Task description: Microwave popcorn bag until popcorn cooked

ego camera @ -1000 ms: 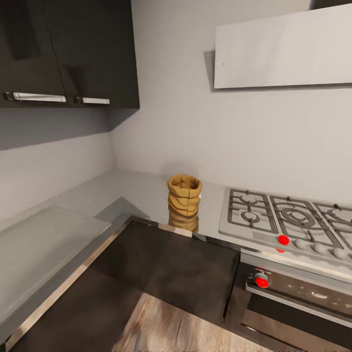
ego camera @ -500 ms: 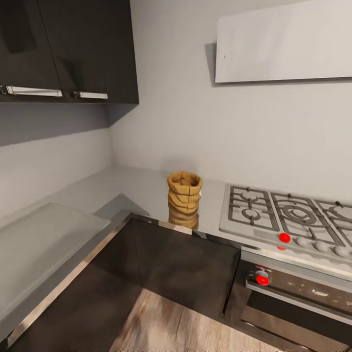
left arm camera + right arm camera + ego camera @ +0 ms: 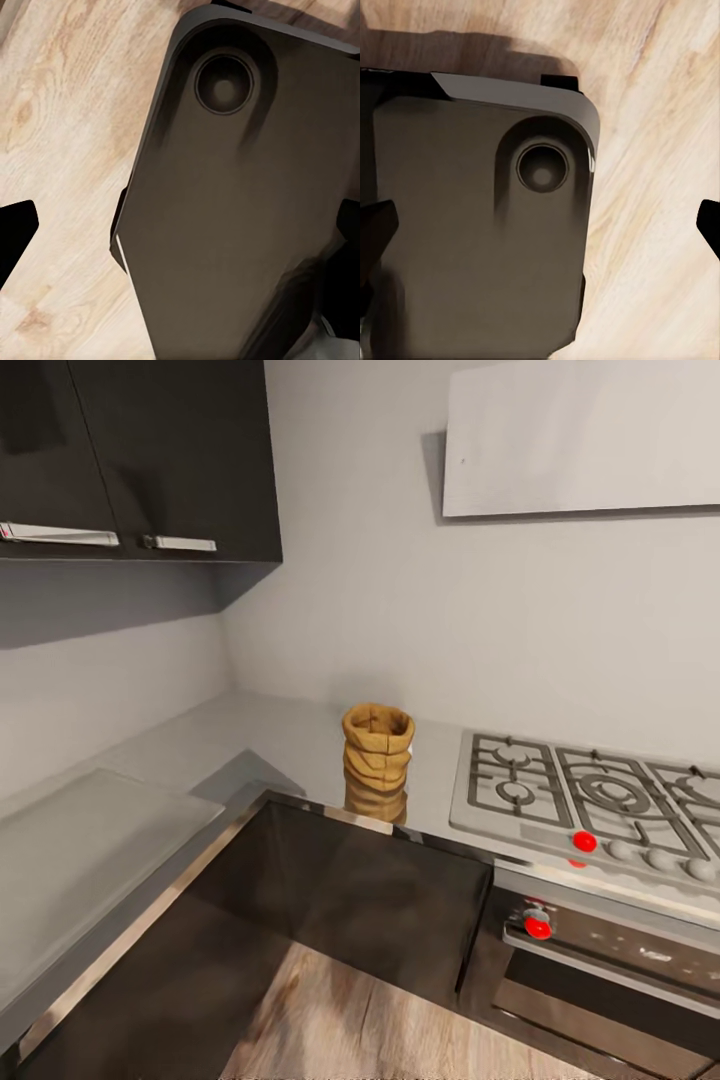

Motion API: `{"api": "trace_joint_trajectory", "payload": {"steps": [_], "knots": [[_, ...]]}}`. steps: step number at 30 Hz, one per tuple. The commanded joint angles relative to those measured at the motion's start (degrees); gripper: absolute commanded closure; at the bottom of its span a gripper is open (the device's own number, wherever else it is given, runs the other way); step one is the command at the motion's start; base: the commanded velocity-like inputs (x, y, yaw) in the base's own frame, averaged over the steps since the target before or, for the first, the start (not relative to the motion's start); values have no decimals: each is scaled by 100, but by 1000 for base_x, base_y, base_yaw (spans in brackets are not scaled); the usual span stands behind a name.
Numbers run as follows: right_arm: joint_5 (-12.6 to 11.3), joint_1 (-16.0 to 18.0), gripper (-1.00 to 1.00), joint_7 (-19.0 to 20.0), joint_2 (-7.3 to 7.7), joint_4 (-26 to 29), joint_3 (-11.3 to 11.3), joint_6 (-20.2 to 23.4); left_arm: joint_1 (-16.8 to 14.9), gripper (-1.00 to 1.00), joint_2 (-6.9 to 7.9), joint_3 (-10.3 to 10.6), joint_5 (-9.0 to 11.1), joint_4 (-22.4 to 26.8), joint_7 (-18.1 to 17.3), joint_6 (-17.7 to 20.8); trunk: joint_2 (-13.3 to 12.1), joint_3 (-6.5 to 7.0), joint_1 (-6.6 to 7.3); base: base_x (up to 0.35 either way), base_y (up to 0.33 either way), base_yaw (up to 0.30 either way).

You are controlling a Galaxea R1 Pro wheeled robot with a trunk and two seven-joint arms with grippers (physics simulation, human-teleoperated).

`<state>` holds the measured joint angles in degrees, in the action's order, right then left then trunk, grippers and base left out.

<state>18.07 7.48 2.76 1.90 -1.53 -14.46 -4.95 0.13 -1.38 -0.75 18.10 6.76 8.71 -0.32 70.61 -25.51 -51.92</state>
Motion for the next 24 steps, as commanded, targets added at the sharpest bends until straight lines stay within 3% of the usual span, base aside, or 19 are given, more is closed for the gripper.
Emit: {"api": "trace_joint_trajectory", "payload": {"steps": [1, 24], "knots": [[38, 7, -100, 14, 4, -18, -49, -32, 3, -100, -2, -5, 30, 9, 17, -3, 3, -14, 0, 0, 0, 0], [38, 6, -100, 7, 12, -14, -49, -32, 1, -100, 2, 0, 27, 154, -35, -3, 3, -226, 0, 0, 0, 0]]}}
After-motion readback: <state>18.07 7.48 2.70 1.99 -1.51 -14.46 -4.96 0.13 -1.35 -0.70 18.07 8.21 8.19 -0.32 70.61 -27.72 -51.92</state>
